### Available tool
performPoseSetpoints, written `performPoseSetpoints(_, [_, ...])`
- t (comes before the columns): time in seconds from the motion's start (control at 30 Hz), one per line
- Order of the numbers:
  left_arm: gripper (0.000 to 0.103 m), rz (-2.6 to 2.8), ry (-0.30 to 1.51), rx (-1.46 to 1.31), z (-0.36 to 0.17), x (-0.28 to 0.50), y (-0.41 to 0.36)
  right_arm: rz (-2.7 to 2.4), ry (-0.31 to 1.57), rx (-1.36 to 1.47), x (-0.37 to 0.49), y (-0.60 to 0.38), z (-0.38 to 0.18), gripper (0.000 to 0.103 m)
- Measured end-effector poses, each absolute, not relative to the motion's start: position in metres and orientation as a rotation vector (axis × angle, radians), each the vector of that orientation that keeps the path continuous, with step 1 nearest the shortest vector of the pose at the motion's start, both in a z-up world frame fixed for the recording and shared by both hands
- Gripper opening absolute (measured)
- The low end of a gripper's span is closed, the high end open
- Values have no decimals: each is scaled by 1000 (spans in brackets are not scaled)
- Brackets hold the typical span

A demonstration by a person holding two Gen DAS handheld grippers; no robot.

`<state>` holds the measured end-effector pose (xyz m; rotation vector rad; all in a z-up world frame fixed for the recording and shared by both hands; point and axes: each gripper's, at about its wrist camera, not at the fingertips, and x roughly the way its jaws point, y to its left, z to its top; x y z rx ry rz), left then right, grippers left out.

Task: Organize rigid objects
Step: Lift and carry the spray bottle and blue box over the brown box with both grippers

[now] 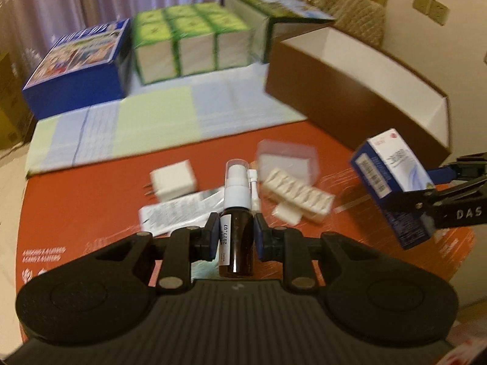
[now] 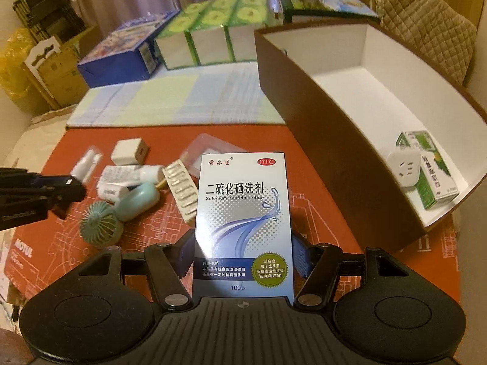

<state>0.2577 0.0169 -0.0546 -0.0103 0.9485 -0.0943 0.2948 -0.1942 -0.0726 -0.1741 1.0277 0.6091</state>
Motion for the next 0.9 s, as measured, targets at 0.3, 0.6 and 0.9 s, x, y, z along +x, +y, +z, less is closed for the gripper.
performPoseSetpoints(0.3, [19, -184, 900, -4, -32, 278, -35, 634, 950, -154, 296, -218, -43, 60])
performPoseSetpoints(0.6, [19, -257, 848, 4, -17, 304, -92, 616, 898, -149, 314, -249, -24, 60])
performPoseSetpoints(0.9, [19, -270, 831, 9, -14, 343, -139, 590, 885, -150, 351, -287, -19, 60])
